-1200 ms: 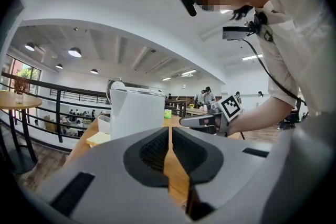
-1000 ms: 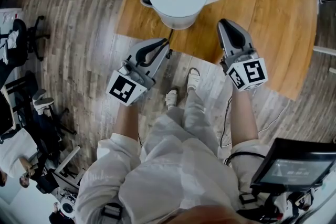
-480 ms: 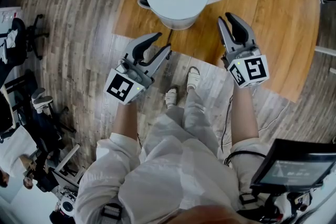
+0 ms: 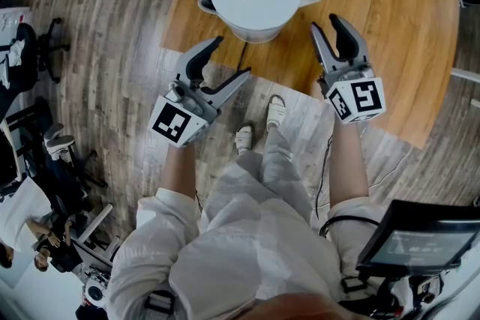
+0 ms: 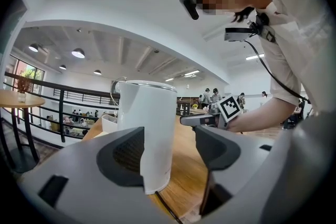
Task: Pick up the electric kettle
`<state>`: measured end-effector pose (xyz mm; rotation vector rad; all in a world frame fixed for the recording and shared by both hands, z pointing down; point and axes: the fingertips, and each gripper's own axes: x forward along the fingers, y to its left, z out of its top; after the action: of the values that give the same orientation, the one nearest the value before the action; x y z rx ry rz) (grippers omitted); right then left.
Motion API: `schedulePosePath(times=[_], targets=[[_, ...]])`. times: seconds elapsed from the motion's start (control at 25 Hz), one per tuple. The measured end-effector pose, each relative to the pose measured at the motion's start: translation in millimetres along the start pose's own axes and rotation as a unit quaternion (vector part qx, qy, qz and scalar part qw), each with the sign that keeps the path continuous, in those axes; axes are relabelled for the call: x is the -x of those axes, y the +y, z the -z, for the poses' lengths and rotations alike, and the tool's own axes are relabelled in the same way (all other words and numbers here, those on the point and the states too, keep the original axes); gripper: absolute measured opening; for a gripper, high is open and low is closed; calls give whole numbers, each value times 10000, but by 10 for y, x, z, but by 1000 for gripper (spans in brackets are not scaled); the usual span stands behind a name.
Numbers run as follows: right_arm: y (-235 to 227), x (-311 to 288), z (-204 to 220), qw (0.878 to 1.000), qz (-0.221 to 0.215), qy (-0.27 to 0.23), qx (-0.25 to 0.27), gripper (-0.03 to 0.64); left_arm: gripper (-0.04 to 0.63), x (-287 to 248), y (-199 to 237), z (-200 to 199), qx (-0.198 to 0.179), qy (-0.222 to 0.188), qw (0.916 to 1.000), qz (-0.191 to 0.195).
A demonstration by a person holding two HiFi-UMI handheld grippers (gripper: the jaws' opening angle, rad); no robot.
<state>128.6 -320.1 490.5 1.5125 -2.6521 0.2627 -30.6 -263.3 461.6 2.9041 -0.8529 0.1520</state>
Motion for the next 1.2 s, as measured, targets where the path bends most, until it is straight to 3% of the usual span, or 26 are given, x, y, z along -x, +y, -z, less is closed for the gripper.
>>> schedulePosePath(times=[0.24,0.48,0.76,1.2], targets=[[-127,-114,-105,9997,156,-145,94,164,362,-12,85,-19,35,-58,9998,-171],[-169,-315,-221,9977,233,-209,595,189,405,-39,179,-30,170,-140,9995,-209],[-221,-523,-245,9901,531,-280,1266,189,411,-49,219,-19,130,-106,9996,-240],[-254,-818,-396,9831,642,-580,1616,187,413,-77,257,36,162,-53,9995,-262]])
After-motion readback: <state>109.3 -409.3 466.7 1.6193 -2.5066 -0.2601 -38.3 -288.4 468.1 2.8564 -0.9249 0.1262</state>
